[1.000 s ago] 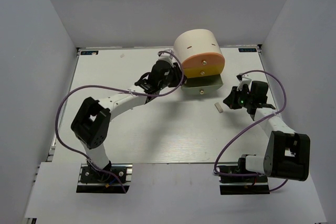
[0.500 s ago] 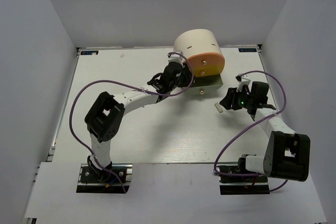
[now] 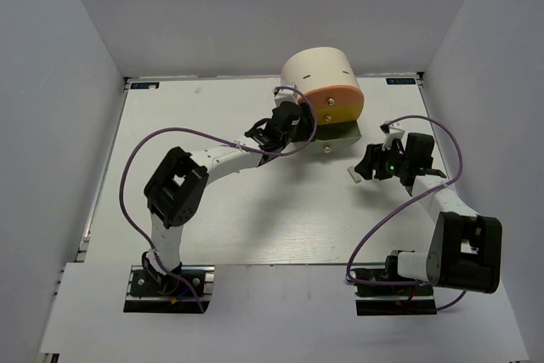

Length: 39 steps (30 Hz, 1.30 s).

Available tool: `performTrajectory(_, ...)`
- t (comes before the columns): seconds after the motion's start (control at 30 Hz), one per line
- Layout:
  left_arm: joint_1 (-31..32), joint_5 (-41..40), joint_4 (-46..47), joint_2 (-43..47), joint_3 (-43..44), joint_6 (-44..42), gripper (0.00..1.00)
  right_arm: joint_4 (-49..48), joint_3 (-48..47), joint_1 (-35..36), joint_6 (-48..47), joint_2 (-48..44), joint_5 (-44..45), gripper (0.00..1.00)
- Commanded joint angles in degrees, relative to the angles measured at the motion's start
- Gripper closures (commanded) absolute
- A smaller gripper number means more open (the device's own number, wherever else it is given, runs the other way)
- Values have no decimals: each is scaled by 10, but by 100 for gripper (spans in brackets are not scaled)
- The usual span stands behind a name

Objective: Sort the stationery into containers
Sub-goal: Place the stationery in the drawer, then pick up the stationery from the center of the board.

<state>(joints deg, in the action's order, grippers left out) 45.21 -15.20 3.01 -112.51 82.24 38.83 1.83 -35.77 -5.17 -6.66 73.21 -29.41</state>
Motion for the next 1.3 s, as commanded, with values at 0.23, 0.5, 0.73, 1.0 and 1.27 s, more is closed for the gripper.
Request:
performTrajectory(0.23, 7, 20, 11, 68, -4, -17, 31, -10, 3, 19, -46, 31, 22, 35)
performTrajectory(0.5, 7, 3, 11, 204, -141, -29, 30, -56, 19, 66, -77, 64, 74, 35)
performTrajectory(0.73, 7, -55, -38, 332, -269, -24, 28, -87, 24, 95, -86, 106, 144, 42)
performTrajectory(1.0, 7, -67, -84, 404, -348, 20, 28, -58, 7, 103, -109, 106, 146, 90)
performTrajectory(1.27, 7, -67, -90, 422, -374, 26, 28, 137, -37, 102, -261, -40, -75, 98)
